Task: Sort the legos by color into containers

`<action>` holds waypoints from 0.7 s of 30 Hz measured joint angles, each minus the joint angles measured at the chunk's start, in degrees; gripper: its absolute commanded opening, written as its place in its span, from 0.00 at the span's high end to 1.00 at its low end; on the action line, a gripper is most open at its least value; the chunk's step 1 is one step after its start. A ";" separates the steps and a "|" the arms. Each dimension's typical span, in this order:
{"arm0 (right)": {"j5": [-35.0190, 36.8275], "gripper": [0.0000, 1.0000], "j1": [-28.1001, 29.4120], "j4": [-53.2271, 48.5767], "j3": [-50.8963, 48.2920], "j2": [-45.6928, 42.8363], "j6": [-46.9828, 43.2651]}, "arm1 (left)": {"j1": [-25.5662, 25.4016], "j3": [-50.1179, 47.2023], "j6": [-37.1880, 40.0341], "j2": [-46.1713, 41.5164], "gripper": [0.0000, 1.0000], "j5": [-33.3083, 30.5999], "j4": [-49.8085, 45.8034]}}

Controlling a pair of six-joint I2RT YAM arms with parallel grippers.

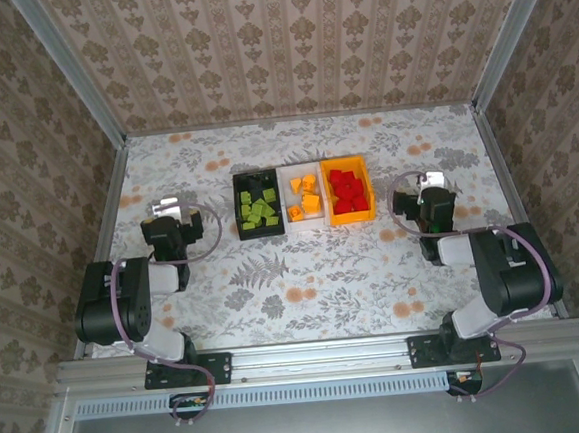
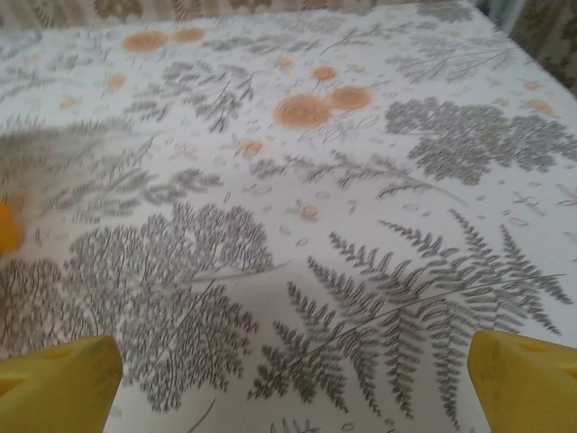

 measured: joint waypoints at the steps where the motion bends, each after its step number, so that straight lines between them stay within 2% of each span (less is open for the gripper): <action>1: -0.55 0.00 0.00 0.66 -0.24 0.17 -0.33 | 0.00 0.00 0.00 0.00 0.00 0.02 0.00; 8: -2.01 0.00 0.00 4.20 -0.24 0.15 -1.03 | 0.00 0.00 0.00 0.00 0.00 0.02 0.00; 21: -2.03 0.00 0.00 4.68 -0.24 0.15 -1.64 | -0.02 0.04 0.00 0.00 0.00 0.02 0.00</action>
